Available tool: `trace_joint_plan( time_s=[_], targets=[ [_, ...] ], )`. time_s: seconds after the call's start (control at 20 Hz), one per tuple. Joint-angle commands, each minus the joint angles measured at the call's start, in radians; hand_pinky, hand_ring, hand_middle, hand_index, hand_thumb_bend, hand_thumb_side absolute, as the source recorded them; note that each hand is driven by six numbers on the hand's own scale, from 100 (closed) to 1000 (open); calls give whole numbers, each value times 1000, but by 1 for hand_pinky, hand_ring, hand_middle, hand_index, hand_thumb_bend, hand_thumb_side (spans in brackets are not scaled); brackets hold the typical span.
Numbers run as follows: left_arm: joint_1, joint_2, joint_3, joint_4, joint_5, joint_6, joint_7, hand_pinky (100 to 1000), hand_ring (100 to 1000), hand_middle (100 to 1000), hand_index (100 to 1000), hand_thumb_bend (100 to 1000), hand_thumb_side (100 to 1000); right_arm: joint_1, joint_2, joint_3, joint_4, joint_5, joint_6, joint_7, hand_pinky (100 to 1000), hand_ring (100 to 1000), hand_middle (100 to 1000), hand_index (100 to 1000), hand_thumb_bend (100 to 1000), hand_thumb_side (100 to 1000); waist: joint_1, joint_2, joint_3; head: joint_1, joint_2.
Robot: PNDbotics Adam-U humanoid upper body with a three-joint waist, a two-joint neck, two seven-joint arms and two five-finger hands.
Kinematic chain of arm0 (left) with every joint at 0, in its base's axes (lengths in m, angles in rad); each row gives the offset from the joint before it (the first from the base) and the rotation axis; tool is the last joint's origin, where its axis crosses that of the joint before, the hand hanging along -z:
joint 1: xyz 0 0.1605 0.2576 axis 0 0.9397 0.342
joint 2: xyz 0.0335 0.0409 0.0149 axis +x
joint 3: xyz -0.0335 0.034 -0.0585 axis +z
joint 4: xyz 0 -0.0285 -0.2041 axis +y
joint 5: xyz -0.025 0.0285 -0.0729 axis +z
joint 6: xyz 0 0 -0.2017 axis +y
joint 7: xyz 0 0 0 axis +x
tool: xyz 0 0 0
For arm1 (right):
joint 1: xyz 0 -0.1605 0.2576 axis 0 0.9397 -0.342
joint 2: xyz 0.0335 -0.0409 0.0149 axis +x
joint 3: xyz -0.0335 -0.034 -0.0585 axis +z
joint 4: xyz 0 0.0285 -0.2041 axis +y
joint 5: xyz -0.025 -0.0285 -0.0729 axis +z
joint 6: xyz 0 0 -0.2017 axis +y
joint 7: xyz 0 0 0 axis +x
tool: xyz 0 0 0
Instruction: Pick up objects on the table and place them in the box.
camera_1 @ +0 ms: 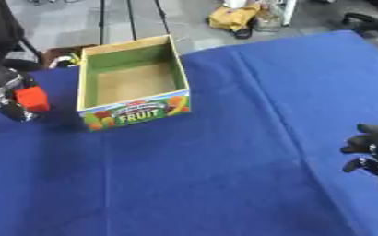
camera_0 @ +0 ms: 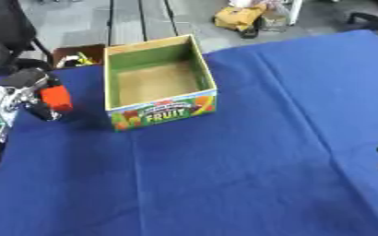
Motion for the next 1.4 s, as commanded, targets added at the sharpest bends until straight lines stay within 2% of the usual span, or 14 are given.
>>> trace_joint_plan(
  time_s=[0.05, 0.3, 0.5, 0.8, 1.0, 1.2, 1.25, 1.3, 1.35, 1.4],
  targets=[
    [-28, 21, -9, -60, 77, -24, -11, 467, 395, 340, 543, 470, 124, -3, -19, -7, -20, 0, -2, 0, 466, 640, 597, 785, 100, 557, -7, -31, 4, -8, -2],
    [-83, -5, -42, -202, 165, -58, -23, 487, 406, 348, 548, 488, 138, 4, -21, -7, -17, -5, -2, 0, 466, 640, 597, 784, 100, 557, -10, -55, 2, -9, 6],
    [-140, -88, -84, -259, 168, -71, -61, 494, 414, 354, 553, 483, 147, 3, -22, -2, -15, -11, -1, 4, 466, 641, 597, 784, 100, 557, -14, -70, -8, 1, 9],
    [-145, -210, -104, -188, 67, -60, -74, 508, 431, 367, 564, 434, 151, -11, -15, 5, -17, -18, 1, 12, 467, 641, 597, 784, 100, 558, -14, -65, -44, 28, -8],
    [-125, -237, -87, -110, -7, -19, -24, 523, 444, 382, 581, 438, 158, -15, -12, 6, -17, -17, 3, 13, 467, 641, 597, 783, 100, 559, -5, -57, -60, 31, -13],
    [-118, -242, -80, -72, -53, 0, 0, 538, 461, 405, 617, 442, 165, -16, -11, 6, -17, -16, 5, 14, 467, 641, 597, 783, 100, 560, 1, -55, -60, 30, -13],
    [-117, -242, -80, -67, -62, 2, 0, 572, 500, 462, 707, 490, 199, -17, -11, 6, -16, -16, 6, 14, 467, 641, 597, 783, 100, 560, 2, -57, -59, 30, -13],
    [-117, -242, -81, -65, -69, 3, -2, 611, 549, 515, 750, 519, 233, -17, -11, 6, -16, -16, 6, 14, 467, 641, 597, 783, 100, 562, 3, -57, -59, 30, -13],
    [-116, -242, -80, -65, -73, 1, -2, 656, 622, 594, 785, 589, 318, -16, -11, 6, -16, -16, 6, 14, 467, 641, 597, 783, 100, 561, 3, -59, -59, 30, -13],
    [-115, -241, -80, -67, -72, -3, -1, 748, 752, 746, 841, 770, 475, -16, -11, 6, -16, -17, 6, 14, 467, 641, 597, 783, 100, 561, 3, -61, -58, 30, -13]
  ],
)
